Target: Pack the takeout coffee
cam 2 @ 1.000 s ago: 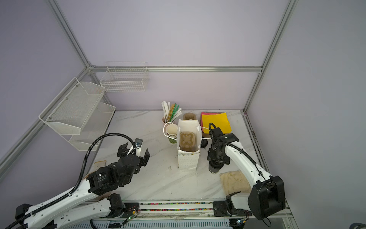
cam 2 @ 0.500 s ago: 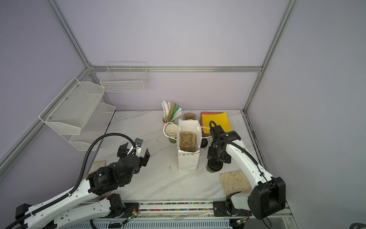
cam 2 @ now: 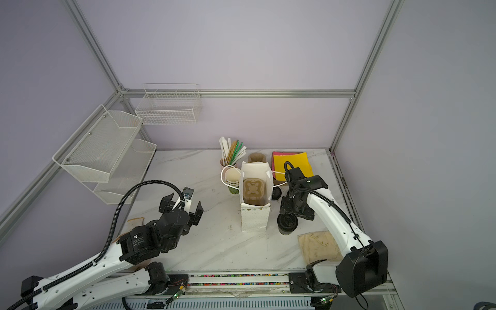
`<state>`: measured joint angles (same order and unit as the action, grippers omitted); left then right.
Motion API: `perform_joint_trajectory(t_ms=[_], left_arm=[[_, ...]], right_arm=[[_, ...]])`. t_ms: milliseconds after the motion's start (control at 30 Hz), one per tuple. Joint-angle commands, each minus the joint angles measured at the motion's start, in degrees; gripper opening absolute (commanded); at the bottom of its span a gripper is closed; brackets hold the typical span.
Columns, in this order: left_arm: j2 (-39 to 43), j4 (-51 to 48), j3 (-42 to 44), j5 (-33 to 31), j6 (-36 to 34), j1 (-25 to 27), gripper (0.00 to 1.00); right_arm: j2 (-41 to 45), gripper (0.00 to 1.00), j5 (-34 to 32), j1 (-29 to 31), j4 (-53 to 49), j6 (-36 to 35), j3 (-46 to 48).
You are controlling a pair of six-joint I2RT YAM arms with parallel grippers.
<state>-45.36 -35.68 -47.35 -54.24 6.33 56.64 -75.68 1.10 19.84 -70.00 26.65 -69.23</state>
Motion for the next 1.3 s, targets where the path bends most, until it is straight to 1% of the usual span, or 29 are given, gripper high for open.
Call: perform_joint_trajectory(t_ms=[0, 233, 633, 967, 1167, 1267], left_arm=[[0.45, 0.44, 1.29, -0.08, -0.18, -0.26, 1.0], [0.38, 0.44, 1.31, -0.08, -0.09, -0.3, 1.0], [0.45, 0.26, 1.33, 0.02, 0.0, -0.26, 1.0], [0.02, 0.2, 1.27, 0.1, 0.0, -0.3, 1.0], [-0.14, 0.05, 1.24, -0.07, 0.0, -0.28, 1.0], [-0.19, 0.15, 1.23, -0.16, 0.02, -0.29, 1.0]], right_arm=[[-0.11, 0.91, 1.36, 0.13, -2.69, -0.11, -0.58], [0.14, 0.91, 3.47, 0.12, -3.13, -0.27, 0.62], [-2.63, 0.9, -0.49, 0.12, -2.93, -1.39, 0.54], [-1.41, 0.88, 1.97, 0.27, -0.33, -0.82, 2.46], [-0.96, 0.88, 2.32, 0.51, 0.49, -0.86, 3.4], [-0.63, 0.88, 1.2, 0.56, -0.09, -0.9, 1.72]])
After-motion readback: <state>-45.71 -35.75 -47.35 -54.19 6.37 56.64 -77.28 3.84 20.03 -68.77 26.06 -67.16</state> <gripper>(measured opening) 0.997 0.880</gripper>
